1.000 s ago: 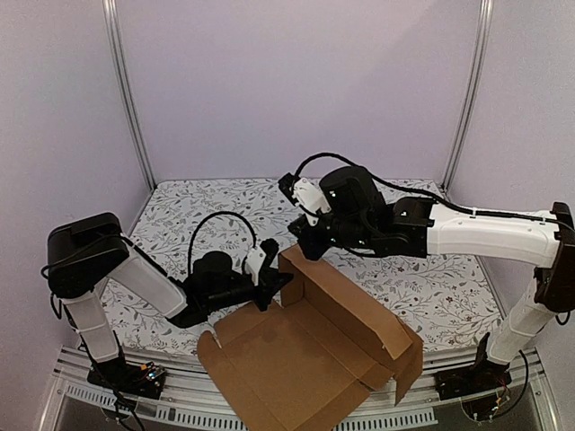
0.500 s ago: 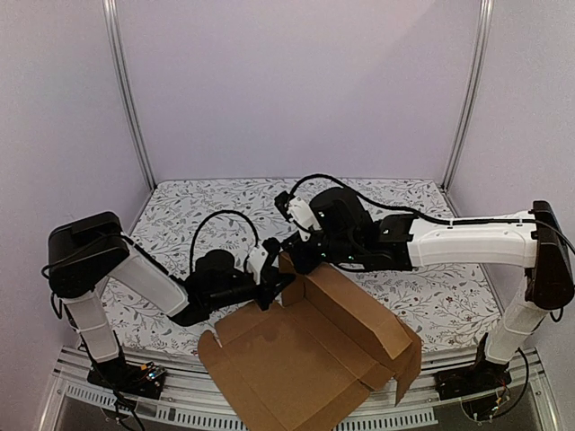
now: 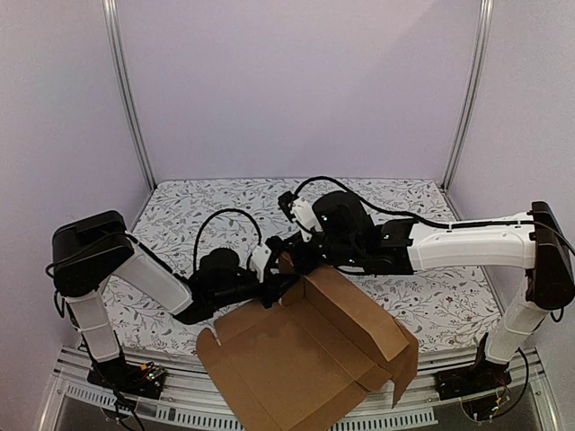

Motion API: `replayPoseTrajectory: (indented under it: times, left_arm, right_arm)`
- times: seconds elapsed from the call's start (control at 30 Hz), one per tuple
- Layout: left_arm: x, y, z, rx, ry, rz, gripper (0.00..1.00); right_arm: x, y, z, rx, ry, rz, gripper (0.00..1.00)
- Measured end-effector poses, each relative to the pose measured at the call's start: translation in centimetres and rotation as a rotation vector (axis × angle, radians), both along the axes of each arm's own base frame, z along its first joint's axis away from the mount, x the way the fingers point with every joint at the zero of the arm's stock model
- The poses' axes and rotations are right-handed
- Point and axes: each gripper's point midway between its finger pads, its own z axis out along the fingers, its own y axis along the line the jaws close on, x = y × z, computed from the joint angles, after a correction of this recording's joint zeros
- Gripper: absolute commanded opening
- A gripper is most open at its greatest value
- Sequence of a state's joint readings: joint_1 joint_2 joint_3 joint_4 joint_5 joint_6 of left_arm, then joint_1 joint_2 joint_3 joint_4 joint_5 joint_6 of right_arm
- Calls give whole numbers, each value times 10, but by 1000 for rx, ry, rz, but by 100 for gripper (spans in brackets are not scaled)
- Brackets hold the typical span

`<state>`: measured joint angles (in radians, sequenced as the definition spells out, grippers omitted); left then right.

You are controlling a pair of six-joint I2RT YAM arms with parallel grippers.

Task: Fold the paper box

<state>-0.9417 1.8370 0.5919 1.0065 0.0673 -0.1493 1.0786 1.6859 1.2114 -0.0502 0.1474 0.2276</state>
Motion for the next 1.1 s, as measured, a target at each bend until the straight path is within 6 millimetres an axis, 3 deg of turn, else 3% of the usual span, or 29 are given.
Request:
replayPoseTrajectory:
  times: [0.17,0.23,0.3,0.53,0.57,0.67,0.77,1.1]
  left_arm:
    - [2,-2,-4,7,3,1,28]
    - [4,-5,-4,5,1,1,17]
    - [6,-7,-4,2,0,1,0]
    - [7,-10,-4,8,-14,-7,0]
    - [7,-10,-4,8,-14,-7,2]
    - [7,-10,-4,9,-15,-7,21]
    - [7,-9,-5,8,-6,-5,27]
    - [5,-7,-14,-11,24,4,28]
  right_arm:
    - [1,-2,1,4,-5,-8,0]
    - [2,-4,2,4,-7,-14,0]
    - [3,-6,2,4,-8,-20,0]
    - [5,-9,2,4,-13,-33,0]
    - [5,-9,2,5,-14,-33,0]
    - [5,-9,2,8,-13,-34,0]
    - [5,-9,2,9,-11,-35,0]
    - [4,-8,2,16,-9,-38,0]
